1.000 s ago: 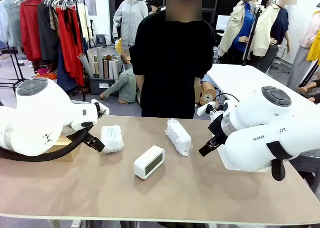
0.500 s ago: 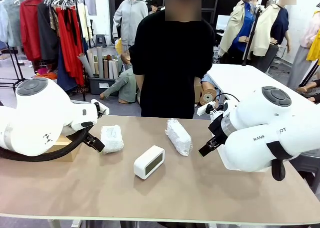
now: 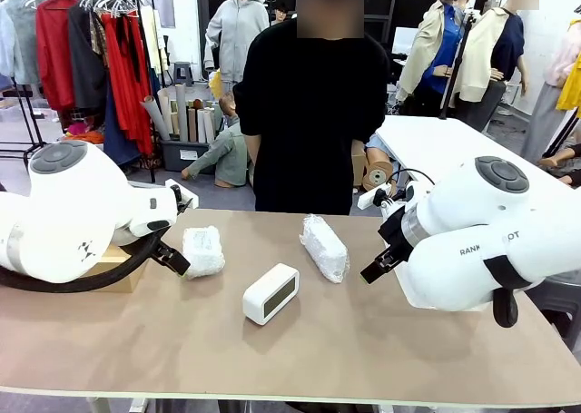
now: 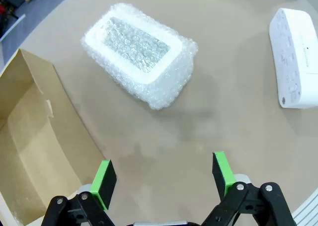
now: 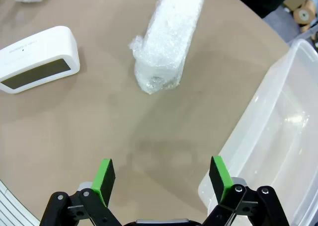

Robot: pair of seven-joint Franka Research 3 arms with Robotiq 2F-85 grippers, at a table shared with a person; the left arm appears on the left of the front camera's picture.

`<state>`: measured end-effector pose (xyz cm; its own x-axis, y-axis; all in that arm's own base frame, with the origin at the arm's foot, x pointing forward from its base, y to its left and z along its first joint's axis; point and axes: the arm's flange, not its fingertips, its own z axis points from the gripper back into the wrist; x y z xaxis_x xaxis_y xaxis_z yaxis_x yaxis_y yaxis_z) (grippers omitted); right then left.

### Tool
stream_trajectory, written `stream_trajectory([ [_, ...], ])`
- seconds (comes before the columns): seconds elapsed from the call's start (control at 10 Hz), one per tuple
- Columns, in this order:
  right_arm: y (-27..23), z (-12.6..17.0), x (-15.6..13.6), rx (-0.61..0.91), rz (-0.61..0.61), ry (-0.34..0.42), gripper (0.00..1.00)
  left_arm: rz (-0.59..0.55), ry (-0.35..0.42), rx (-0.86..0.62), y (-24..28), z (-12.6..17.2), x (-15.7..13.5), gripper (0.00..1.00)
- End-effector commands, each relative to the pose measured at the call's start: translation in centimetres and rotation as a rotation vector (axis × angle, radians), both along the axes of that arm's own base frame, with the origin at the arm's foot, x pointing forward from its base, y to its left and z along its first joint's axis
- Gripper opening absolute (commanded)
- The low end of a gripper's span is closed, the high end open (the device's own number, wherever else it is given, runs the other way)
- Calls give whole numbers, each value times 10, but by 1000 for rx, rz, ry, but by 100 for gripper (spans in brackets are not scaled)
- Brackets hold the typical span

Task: Separate and place wrapped and unwrapped clocks.
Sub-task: Pick up the Digital clock indicated by the person.

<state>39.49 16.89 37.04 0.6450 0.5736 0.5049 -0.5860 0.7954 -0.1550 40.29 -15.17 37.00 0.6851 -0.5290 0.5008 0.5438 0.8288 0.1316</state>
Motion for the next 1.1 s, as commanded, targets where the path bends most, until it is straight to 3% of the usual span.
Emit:
stream_trajectory([
  [0.0,0,0,0,1,0,0,100,0,0,0,0,0,0,100],
  [0.3,0,0,0,0,0,0,100,0,0,0,0,0,0,100],
  [0.7,12,12,-7,72,106,81,100,-143,73,2,-12,35,-11,100],
  [0.8,9,19,-9,79,129,97,100,-178,128,-4,-11,44,-10,100],
  [1.0,6,39,-8,148,214,163,100,-394,139,-96,0,61,-7,100],
])
